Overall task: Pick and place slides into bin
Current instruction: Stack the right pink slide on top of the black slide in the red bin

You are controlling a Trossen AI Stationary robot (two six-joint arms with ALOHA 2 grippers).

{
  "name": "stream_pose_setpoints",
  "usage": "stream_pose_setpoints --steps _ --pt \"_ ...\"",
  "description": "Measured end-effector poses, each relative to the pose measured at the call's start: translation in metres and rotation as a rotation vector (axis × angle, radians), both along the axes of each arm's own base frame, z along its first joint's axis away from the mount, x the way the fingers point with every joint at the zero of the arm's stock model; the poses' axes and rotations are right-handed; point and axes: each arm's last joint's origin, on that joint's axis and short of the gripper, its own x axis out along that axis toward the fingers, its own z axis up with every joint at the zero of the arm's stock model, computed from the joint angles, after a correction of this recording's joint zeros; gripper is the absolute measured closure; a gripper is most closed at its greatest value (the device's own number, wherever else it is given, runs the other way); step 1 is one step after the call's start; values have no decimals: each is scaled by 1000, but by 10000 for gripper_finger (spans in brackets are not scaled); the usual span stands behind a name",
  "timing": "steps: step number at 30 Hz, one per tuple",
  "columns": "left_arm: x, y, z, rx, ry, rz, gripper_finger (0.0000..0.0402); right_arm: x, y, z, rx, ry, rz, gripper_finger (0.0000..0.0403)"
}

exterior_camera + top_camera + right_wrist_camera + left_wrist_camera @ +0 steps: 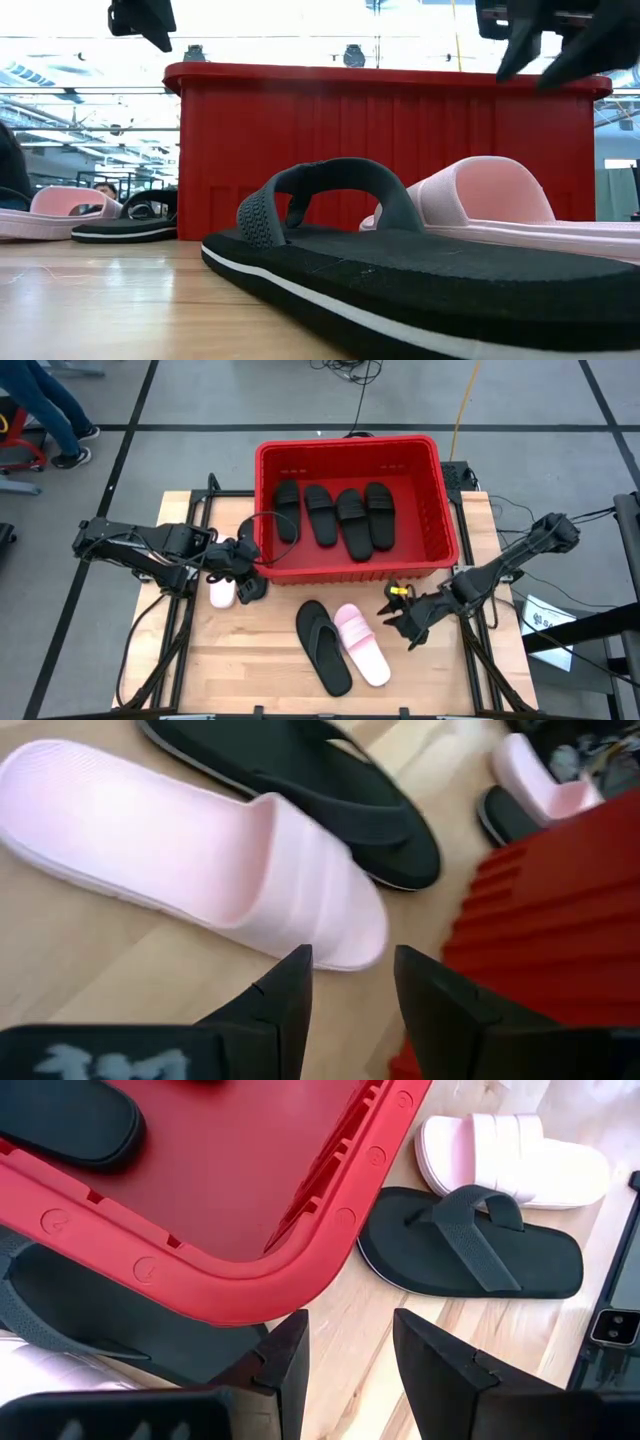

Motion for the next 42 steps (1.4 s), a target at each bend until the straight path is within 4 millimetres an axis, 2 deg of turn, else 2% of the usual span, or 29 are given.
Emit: stream_pose_setpoints --steps 9,14,24,33,42 --pt "0 -3 0 39 1 -78 261 11 24 -18 0 8 58 271" --pt "-1 -5 0 51 1 -110 261 23 32 -29 63 -3 11 271" --pt "-1 -5 0 54 1 -115 261 39 43 -50 66 -16 16 271" --pt "-1 -6 0 57 1 -120 261 42 45 -60 45 -1 8 271" --pt "-1 -6 0 80 0 -158 261 33 36 -77 -41 17 -48 271"
